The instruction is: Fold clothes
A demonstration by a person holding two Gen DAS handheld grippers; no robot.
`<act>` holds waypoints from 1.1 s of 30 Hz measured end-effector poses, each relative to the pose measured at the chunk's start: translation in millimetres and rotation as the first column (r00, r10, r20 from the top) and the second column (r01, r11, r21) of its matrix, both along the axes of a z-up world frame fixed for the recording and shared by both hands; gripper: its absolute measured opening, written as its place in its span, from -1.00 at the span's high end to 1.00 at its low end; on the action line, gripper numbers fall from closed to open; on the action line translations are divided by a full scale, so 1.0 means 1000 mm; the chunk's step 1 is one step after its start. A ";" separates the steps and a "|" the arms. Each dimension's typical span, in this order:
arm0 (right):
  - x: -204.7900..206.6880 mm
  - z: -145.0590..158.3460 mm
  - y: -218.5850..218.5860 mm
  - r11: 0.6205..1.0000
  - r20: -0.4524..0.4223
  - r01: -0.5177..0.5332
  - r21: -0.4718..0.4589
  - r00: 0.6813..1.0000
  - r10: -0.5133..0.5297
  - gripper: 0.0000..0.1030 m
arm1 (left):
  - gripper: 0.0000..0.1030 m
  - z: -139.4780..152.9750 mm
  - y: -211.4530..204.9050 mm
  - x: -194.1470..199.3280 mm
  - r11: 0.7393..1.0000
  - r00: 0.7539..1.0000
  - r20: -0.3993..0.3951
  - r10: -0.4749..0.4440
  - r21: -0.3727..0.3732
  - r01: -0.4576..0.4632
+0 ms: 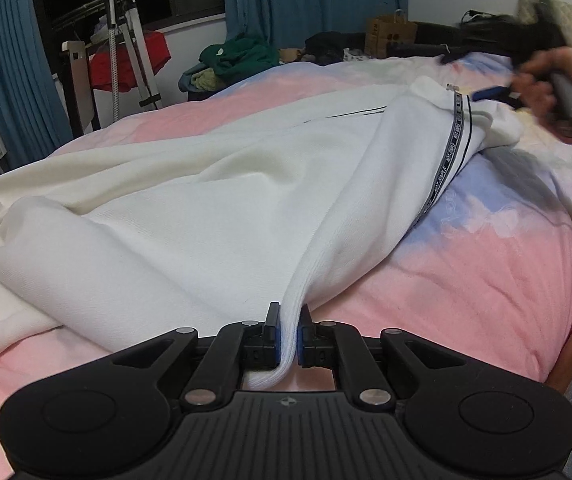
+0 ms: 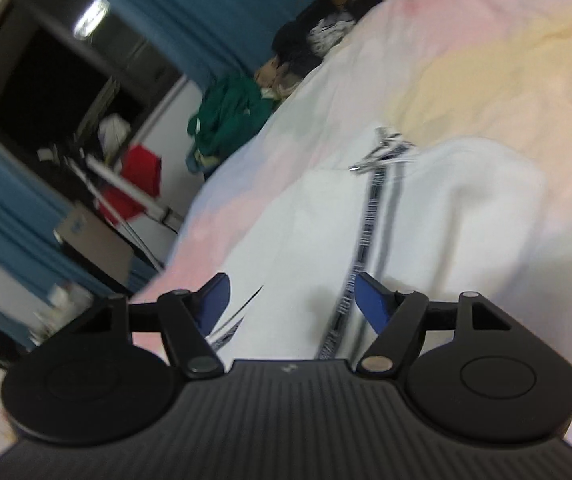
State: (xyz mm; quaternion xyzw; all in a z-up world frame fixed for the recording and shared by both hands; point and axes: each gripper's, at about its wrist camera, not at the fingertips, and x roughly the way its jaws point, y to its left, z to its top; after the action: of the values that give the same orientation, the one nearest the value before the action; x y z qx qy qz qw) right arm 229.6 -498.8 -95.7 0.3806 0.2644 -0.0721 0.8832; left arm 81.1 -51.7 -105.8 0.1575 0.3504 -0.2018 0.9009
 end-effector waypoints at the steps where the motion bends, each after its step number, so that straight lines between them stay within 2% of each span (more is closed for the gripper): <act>1: 0.015 -0.001 0.009 0.999 -0.017 -0.017 -0.034 1.000 0.016 -0.41 | 0.86 -0.001 -0.002 0.000 1.000 1.000 0.001 -0.006 0.000 0.006; 5: 0.063 -0.015 0.036 0.980 -0.113 -0.036 -0.195 0.993 0.014 -0.46 | 0.84 -0.005 -0.006 0.005 1.000 1.000 -0.005 -0.023 -0.013 0.023; 9: 0.080 -0.031 0.047 0.926 -0.164 -0.046 -0.375 0.986 -0.018 -0.41 | 0.84 -0.008 -0.006 0.012 0.999 0.999 -0.026 -0.020 -0.045 0.019; 10: 0.080 -0.034 0.050 0.906 -0.179 -0.060 -0.419 0.984 -0.018 -0.05 | 0.84 -0.008 -0.006 0.014 0.998 0.999 -0.030 -0.019 -0.054 0.017; 11: 0.079 -0.036 0.052 0.884 -0.194 -0.074 -0.462 0.981 -0.019 0.21 | 0.84 -0.009 -0.005 0.016 0.998 0.999 -0.035 -0.017 -0.063 0.015; 12: 0.075 -0.036 0.051 0.870 -0.203 -0.072 -0.489 0.979 -0.033 0.75 | 0.84 -0.008 -0.005 0.017 0.997 0.999 -0.039 -0.016 -0.071 0.013; 13: 0.072 -0.035 0.047 0.870 -0.203 -0.058 -0.490 0.978 -0.049 0.93 | 0.85 -0.008 -0.004 0.018 0.997 0.999 -0.042 -0.016 -0.078 0.012; 15: 0.060 -0.029 0.033 0.893 -0.173 -0.004 -0.450 0.981 -0.083 0.96 | 0.85 -0.008 -0.002 0.019 0.996 0.999 -0.047 -0.015 -0.094 0.011; 19: 0.029 -0.003 0.000 0.912 -0.073 0.129 -0.389 0.983 -0.171 0.96 | 0.88 -0.002 0.004 0.020 0.991 0.999 -0.048 -0.013 -0.133 0.006; 23: -0.024 0.012 -0.033 0.950 0.008 0.220 -0.222 0.975 -0.224 0.96 | 0.88 0.007 0.007 0.012 0.987 1.000 -0.011 -0.021 -0.157 0.019; 33: -0.035 0.012 0.006 0.980 -0.022 0.088 -0.179 0.995 -0.093 0.89 | 0.87 0.004 0.005 -0.006 0.994 0.999 0.021 -0.028 -0.102 0.030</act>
State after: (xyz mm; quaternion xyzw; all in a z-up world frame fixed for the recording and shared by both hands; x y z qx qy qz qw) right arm 194.2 -493.2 -83.3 0.3107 0.2529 -0.1413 0.9053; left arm 75.5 -46.7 -101.4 0.1183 0.3283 -0.2308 0.9083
